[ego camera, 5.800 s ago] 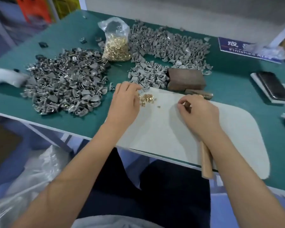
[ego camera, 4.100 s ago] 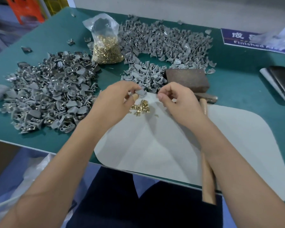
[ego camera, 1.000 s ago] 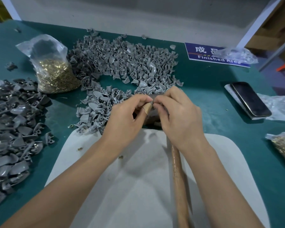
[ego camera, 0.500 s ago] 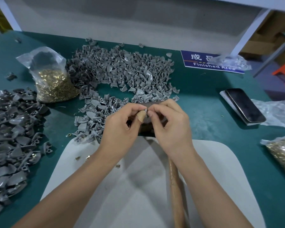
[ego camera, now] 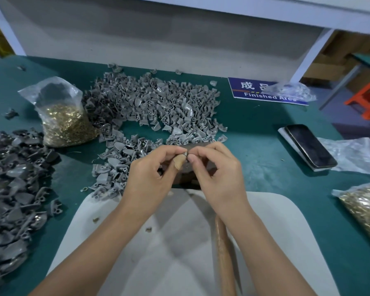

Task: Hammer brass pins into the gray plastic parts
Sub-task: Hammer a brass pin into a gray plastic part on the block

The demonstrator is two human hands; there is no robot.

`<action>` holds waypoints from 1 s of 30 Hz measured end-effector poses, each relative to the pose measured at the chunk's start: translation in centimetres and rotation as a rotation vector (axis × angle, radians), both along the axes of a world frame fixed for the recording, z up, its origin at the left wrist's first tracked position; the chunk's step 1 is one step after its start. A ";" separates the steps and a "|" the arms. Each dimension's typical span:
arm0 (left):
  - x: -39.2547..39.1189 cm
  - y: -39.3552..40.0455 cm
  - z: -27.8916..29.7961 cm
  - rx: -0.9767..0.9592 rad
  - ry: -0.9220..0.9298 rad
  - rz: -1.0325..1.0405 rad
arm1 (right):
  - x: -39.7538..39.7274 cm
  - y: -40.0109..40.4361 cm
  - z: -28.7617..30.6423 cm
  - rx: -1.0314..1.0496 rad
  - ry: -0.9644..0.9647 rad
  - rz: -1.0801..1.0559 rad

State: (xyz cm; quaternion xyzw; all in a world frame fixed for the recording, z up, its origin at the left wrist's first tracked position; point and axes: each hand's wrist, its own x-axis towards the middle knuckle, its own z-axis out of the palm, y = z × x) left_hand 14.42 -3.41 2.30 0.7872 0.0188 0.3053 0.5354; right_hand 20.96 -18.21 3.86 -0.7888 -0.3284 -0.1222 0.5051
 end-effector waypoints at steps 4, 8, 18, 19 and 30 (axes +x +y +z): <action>0.1 0.1 -0.2 -0.047 0.028 -0.018 | 0.1 0.1 0.0 0.040 0.016 0.008; 0.1 0.0 0.0 -0.052 0.020 -0.050 | 0.1 0.0 0.1 0.054 0.019 -0.001; 0.0 -0.4 -0.6 0.027 0.064 -0.035 | -0.5 -0.6 -0.9 0.072 0.060 -0.057; 0.0 -0.5 -0.6 0.046 0.071 -0.025 | -0.7 -0.7 -1.0 0.071 0.064 -0.065; 0.7 -0.7 -1.6 0.091 0.129 0.071 | 0.3 -1.7 -1.1 -0.533 0.130 -0.428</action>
